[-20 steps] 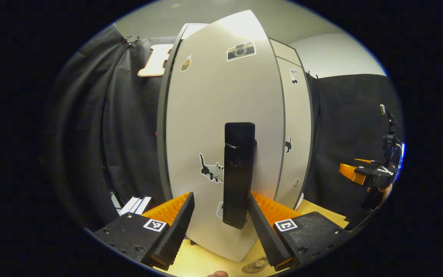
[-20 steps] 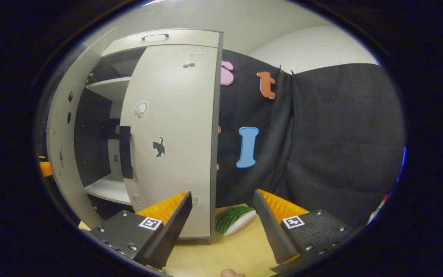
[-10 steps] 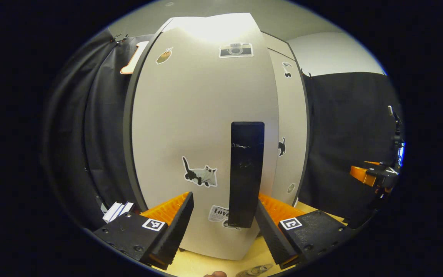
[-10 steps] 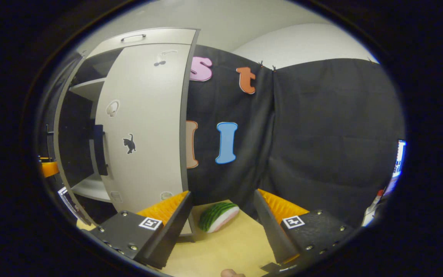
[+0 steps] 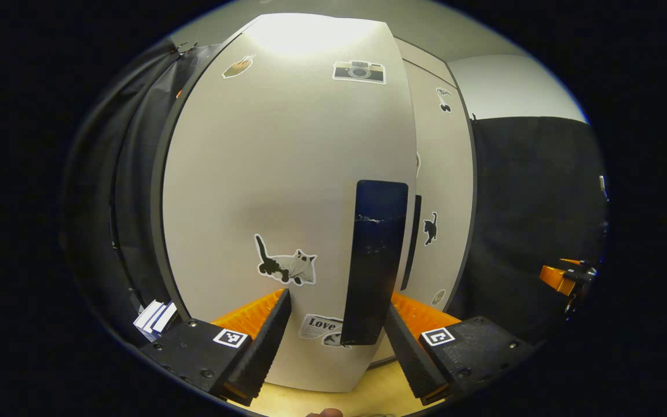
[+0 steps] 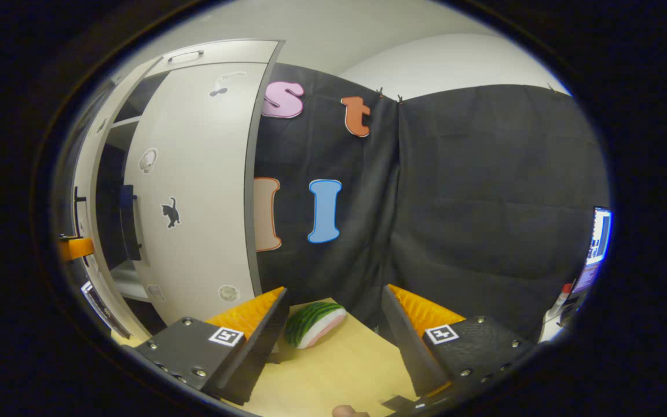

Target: Grasp the bottle in the cabinet with the left hand and place it on the coaster, then close the right door with the right hand and the left door with the left hand.

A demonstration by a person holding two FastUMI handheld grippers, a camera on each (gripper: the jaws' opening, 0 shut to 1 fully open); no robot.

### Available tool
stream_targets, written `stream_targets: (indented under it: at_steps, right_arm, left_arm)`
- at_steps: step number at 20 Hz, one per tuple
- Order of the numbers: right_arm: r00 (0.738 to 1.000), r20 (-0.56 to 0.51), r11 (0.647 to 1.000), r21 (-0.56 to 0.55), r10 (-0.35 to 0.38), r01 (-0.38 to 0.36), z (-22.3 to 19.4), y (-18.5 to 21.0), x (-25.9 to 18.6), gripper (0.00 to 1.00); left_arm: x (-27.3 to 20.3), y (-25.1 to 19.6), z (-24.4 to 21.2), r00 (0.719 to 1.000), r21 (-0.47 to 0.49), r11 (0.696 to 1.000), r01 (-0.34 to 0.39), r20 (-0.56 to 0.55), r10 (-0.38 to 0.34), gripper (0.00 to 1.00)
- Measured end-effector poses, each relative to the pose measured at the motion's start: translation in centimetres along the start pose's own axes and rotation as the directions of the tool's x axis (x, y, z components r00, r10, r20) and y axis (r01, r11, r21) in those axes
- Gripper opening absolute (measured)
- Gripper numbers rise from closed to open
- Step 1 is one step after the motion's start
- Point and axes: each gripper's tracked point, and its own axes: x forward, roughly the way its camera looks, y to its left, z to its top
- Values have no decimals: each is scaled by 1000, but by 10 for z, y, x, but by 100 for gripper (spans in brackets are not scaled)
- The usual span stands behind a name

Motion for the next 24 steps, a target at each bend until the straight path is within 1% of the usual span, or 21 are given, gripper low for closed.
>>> stream_targets:
  at_steps: [6, 16, 21, 24]
  right_arm:
    - [999, -4, 999, 6, 38, -38, 0, 13, 18, 98]
    - [999, -14, 999, 10, 51, -51, -7, 22, 43, 97]
    - [998, -22, 999, 12, 53, -53, -12, 23, 50, 97]
    - [997, -23, 998, 12, 68, -68, -13, 29, 52, 98]
  left_arm:
    - [10, 3, -1, 1000, 34, 999, -21, -5, 21, 95]
    - [30, 4, -1, 1000, 28, 999, -25, 0, 25, 94]
    - [35, 5, 0, 1000, 31, 999, -22, -4, 23, 93]
    - [37, 6, 0, 1000, 32, 999, -24, -10, 25, 93]
